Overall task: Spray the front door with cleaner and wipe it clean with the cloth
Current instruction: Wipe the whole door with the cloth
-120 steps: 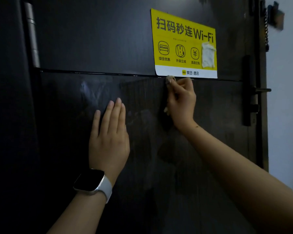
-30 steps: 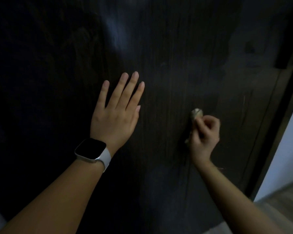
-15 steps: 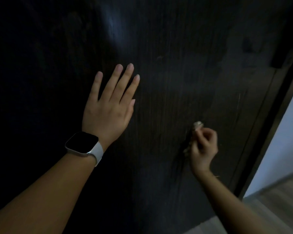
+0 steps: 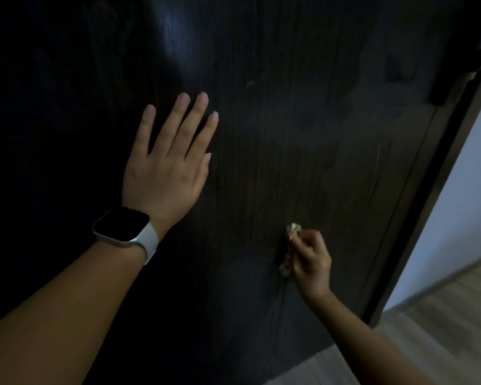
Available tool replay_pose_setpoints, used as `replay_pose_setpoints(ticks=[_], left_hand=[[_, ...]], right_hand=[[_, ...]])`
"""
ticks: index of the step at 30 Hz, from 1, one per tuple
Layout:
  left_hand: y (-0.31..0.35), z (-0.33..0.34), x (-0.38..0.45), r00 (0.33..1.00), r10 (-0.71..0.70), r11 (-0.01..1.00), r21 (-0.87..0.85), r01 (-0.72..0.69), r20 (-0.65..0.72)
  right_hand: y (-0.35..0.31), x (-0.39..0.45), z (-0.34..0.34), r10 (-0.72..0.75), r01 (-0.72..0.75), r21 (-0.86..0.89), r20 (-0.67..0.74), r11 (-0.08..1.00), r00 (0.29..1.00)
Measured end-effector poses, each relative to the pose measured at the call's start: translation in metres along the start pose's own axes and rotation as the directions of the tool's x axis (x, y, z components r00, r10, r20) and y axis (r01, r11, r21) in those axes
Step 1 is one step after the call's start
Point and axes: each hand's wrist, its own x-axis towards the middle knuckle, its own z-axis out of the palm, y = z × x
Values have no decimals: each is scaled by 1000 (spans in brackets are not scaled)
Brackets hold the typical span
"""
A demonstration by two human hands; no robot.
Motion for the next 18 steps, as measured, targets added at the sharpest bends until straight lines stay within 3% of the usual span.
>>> replay_pose_setpoints(ticks=[2, 6, 8, 14, 16, 18], left_hand=[[0, 0, 0, 1000, -3, 1000, -2, 3, 5], [0, -1, 0, 1000, -5, 1000, -15, 5, 2], [0, -2, -1, 1000, -2, 1000, -22, 2, 5], [0, -1, -2, 1000, -1, 1000, -27, 1, 9], [0, -1, -1, 1000, -3, 999, -37, 4, 14], [-1, -1, -2, 1000, 0, 999, -39, 1, 10]], right_hand=[[2, 1, -4, -2, 3, -22, 36, 1000, 999], [-18, 60, -7, 16, -13, 16, -171, 1000, 985], [-17, 55, -2, -6, 9, 17, -195, 1000, 981], [1, 4, -15, 68, -77, 71, 118, 995, 991], [-9, 32, -25, 156, -153, 135, -9, 979, 988], [-23, 65, -25, 353, -294, 246, -246, 923, 903]])
